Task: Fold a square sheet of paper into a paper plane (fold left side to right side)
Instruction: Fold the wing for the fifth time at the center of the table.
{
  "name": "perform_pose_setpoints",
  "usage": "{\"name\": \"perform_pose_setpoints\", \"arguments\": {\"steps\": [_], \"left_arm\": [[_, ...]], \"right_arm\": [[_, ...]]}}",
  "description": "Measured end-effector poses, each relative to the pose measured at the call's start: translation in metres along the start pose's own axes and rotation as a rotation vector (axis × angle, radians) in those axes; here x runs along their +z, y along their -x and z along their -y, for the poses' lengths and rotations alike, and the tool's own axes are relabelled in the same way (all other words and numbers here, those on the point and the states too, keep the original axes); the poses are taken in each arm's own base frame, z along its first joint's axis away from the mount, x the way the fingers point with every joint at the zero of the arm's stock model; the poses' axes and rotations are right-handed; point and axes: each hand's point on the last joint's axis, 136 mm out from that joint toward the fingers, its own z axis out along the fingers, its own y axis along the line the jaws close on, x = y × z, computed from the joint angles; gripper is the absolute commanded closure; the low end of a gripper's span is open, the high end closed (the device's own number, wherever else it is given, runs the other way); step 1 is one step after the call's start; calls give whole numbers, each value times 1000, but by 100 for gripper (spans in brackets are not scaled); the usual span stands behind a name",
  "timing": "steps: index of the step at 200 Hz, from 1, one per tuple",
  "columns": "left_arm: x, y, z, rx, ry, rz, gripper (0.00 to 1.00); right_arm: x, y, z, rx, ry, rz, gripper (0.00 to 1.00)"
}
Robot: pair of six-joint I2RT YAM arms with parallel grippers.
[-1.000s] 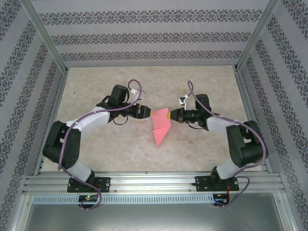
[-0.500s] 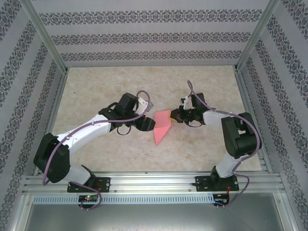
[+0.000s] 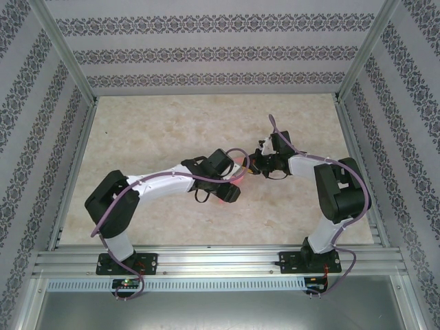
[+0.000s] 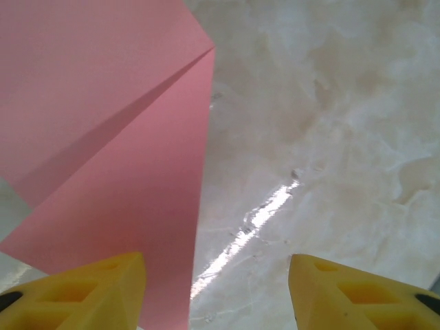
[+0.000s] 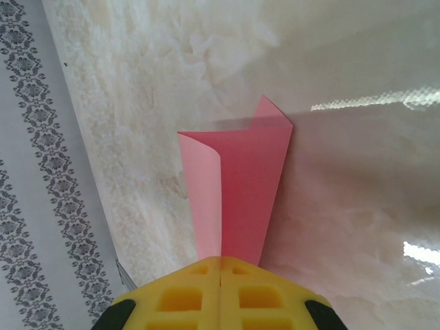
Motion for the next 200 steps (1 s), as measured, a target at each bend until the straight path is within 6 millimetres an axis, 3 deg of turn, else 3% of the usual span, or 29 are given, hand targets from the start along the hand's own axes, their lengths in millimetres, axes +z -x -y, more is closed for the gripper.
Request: {"name": "perform_pose_setpoints", "arguments": {"steps": [47,146,200], "left_arm": [[13,-9,-18,2,128,-32,41],[27,-14,-32,7,227,-50,49],[29,-14,-41,-8,277,-47,57]], "right_arm": [[4,-5,3,12,-16,-21,100],[15,-10,10,22,-72,-52,100],[22,-9,2,-2,-76,-60,88]]}}
